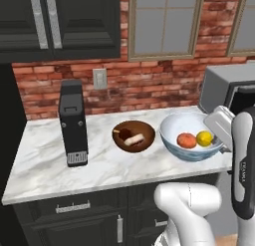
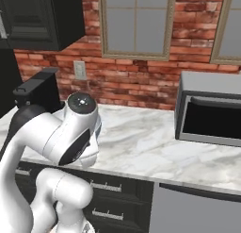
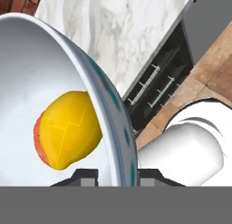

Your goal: Place the bowl with the squash and lemon on the top shelf of the fridge. Place the bowl with the steaks on the second highest shelf of the fridge.

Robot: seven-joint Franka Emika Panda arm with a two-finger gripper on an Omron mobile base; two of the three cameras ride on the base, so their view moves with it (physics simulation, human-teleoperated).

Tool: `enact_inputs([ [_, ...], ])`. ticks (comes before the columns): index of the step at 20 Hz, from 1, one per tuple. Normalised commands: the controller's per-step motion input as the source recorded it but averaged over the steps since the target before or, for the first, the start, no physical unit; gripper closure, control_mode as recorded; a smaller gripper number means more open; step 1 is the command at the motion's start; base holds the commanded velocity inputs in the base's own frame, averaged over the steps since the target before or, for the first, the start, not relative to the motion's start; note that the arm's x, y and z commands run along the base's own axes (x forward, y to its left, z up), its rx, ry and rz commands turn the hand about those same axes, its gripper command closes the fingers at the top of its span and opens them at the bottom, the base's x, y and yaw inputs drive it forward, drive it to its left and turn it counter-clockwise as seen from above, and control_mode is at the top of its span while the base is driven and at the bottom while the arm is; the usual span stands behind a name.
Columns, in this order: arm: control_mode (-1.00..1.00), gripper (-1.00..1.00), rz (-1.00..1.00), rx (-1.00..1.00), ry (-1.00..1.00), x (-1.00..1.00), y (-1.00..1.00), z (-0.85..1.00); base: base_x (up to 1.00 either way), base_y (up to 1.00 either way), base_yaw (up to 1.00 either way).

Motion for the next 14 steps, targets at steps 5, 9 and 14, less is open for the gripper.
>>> enact_inputs([
  [5,1.00,1.00,0.00,0.00,0.00,0.00,0.00,0.00,-0.76,0.00,0.08],
  [9,1.00,1.00,0.00,0.00,0.00,0.00,0.00,0.00,-0.94,0.11,0.20],
  [14,1.00,1.00,0.00,0.00,0.00,0.00,0.00,0.00,-1.00,0.37,0.31],
])
